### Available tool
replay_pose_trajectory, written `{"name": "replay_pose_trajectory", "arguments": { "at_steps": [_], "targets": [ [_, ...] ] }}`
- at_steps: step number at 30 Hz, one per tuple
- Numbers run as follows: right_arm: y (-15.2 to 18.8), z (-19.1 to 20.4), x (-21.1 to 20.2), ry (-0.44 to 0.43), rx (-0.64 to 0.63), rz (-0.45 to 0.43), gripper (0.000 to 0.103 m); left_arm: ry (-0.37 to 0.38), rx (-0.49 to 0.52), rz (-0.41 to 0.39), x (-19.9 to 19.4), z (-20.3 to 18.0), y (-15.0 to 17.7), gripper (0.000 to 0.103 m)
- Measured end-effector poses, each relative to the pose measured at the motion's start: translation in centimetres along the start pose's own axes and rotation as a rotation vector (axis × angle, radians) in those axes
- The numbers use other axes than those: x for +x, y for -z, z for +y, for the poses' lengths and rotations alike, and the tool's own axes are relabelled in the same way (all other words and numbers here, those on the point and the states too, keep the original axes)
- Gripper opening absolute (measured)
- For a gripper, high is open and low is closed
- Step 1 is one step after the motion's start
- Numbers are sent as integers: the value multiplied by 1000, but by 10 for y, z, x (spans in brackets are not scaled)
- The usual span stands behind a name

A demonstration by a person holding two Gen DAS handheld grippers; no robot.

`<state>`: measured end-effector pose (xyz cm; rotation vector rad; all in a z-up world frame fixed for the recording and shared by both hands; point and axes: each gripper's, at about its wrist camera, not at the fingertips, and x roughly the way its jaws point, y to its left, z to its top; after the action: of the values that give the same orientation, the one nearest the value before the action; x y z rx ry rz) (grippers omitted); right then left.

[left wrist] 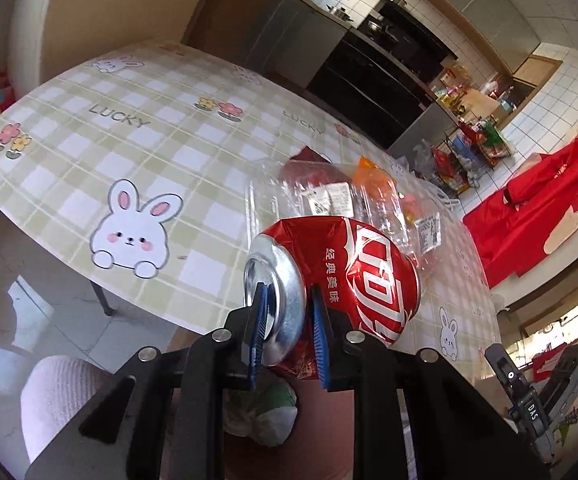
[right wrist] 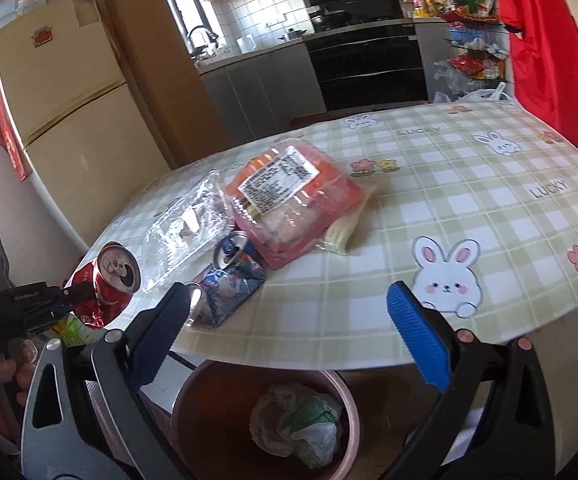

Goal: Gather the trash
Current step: 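Grasp the clear plastic tray with the right tool while the left tool holds the can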

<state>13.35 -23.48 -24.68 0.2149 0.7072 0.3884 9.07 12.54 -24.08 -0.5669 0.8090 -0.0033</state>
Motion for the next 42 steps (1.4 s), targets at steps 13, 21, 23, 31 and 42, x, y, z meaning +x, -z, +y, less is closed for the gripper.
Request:
{"name": "replay_pose_trajectory", "arguments": {
  "at_steps": [13,21,23,31,42],
  "targets": [
    [-35,78,108,-190,-108,228,69,-23,-89,-88,-26,55,-13,21],
    [-23,63,148,-224,233,296,47,-20,-136,-80,-23,78,-12,21],
    [-25,61,154,-230,287,298,45,-13,-146,-76,-21,80,-11,21],
    [-33,50,172,-185,486,291,44,2,-153,-81,-20,84,-13,21],
    [-67,96,137,-184,343,145,10,-3,-142,-116,-29,81,-16,21]
  ]
}}
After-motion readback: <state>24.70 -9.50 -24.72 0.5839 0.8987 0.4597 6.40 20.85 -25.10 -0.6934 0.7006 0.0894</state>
